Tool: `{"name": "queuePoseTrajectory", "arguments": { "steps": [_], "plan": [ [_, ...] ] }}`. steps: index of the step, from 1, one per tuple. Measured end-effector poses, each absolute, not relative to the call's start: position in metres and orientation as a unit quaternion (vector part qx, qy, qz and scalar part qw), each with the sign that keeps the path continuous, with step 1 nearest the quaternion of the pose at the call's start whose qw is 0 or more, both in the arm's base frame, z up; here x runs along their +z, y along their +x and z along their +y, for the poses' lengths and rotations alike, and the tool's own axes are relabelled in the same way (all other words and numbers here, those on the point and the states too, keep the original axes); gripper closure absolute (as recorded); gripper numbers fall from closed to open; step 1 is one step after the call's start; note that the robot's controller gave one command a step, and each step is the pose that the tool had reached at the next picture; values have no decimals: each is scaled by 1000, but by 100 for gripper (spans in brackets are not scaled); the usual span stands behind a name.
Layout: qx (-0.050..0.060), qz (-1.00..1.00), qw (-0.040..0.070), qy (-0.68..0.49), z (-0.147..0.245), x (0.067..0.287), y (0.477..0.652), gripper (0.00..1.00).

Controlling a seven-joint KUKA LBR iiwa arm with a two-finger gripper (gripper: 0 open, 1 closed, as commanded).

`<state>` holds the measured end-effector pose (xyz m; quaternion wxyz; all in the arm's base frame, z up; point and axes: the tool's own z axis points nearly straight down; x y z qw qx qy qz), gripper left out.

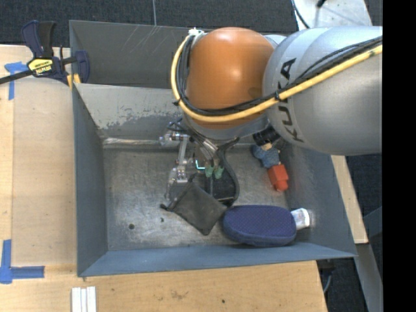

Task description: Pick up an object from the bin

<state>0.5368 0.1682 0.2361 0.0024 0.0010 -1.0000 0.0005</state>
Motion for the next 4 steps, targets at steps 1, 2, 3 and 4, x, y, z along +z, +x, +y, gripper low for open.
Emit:
{"name": "queuePoseTrajectory", "arguments": {
  "steps": [1,2,3,4],
  "plan": [
    [2,-1000,4,8,101,179,488,0],
    [1,-997,2,73,77,79,522,0],
    [0,-997,-2,73,78,83,523,100],
    [0,-997,0,73,78,83,523,0]
  ]
}}
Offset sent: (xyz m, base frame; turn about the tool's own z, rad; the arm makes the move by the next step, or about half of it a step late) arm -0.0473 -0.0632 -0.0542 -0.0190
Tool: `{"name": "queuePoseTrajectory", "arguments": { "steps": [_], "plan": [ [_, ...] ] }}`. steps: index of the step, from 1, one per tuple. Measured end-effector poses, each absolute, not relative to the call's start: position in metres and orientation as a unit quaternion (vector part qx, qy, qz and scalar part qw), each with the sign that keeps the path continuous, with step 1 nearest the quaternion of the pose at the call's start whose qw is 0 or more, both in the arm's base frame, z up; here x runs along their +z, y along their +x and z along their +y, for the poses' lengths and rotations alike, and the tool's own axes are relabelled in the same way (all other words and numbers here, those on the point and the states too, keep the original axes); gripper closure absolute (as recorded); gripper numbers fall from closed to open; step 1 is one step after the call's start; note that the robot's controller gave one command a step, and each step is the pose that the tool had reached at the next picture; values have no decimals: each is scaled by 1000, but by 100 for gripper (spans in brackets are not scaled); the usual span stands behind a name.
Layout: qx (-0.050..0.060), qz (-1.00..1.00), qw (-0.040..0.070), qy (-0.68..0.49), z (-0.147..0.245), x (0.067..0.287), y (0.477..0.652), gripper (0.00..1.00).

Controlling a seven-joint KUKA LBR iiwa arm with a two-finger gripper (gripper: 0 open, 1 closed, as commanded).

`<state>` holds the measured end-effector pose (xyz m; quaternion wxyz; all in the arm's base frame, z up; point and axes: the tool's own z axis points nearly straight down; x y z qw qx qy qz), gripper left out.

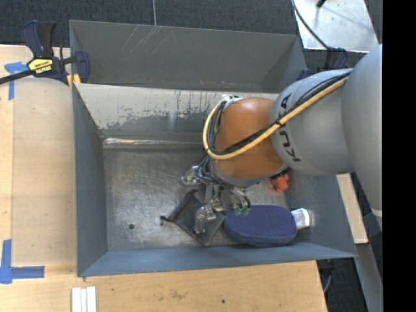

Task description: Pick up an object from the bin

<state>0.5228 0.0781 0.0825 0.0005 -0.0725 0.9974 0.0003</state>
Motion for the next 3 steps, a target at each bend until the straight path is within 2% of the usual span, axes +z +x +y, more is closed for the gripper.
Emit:
{"name": "queuePoseTrajectory", "arguments": {
  "steps": [1,2,3],
  "plan": [
    [0,997,1,-72,78,83,523,100],
    [0,997,0,-72,78,83,523,0],
    [0,997,1,-72,78,83,523,100]
  ]
}}
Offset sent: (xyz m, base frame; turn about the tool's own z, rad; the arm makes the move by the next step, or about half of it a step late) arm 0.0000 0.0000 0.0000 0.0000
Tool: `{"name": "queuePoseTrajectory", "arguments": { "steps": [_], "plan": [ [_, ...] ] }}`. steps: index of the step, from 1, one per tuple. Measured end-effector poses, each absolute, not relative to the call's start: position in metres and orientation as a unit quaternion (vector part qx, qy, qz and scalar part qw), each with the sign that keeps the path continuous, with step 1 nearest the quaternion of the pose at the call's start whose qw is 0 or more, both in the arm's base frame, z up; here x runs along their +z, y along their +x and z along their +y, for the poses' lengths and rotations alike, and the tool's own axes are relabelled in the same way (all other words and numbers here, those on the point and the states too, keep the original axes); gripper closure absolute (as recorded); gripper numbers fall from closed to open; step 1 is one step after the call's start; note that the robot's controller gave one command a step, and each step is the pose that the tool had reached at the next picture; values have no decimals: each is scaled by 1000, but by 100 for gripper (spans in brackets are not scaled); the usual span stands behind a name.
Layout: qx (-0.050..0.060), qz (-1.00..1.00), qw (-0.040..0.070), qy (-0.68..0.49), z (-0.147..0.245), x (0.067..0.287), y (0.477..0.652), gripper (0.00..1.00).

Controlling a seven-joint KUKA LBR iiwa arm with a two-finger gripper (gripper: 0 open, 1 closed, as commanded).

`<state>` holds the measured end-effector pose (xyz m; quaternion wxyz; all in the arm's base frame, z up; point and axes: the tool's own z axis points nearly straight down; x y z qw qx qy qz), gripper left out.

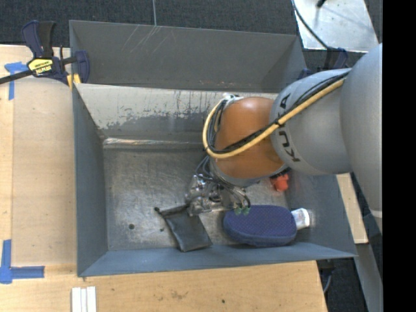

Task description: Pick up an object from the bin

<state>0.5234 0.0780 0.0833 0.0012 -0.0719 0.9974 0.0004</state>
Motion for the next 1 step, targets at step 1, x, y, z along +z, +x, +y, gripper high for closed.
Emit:
{"name": "queuePoseTrajectory", "arguments": {
  "steps": [1],
  "plan": [
    [0,997,0,-72,78,83,523,0]
  ]
}}
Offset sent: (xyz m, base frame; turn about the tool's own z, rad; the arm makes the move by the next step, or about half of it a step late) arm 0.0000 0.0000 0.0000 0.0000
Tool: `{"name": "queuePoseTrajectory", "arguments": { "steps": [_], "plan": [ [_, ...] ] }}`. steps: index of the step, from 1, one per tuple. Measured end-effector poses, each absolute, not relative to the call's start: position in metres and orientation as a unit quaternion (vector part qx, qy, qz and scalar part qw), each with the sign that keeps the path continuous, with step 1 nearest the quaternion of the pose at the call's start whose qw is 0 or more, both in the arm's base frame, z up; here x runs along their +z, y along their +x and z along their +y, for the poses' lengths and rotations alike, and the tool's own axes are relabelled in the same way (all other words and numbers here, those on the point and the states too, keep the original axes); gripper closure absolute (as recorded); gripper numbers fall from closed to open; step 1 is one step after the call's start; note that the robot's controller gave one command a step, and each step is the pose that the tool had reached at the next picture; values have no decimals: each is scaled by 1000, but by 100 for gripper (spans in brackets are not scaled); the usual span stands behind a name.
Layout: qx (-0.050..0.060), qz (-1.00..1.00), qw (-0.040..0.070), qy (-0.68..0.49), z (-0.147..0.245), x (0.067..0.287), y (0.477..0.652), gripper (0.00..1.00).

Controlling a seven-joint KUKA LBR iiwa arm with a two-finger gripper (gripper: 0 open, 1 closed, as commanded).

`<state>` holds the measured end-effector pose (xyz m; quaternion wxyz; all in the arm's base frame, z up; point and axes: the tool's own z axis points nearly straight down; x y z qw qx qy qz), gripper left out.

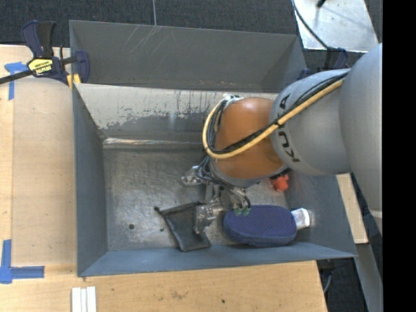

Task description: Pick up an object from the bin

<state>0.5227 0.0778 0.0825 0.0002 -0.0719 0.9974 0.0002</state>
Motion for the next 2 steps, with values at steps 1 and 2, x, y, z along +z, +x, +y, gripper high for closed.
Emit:
{"name": "queuePoseTrajectory", "arguments": {
  "steps": [1,2],
  "plan": [
    [0,997,1,-71,78,83,523,100],
    [0,997,0,-72,78,83,523,0]
  ]
}}
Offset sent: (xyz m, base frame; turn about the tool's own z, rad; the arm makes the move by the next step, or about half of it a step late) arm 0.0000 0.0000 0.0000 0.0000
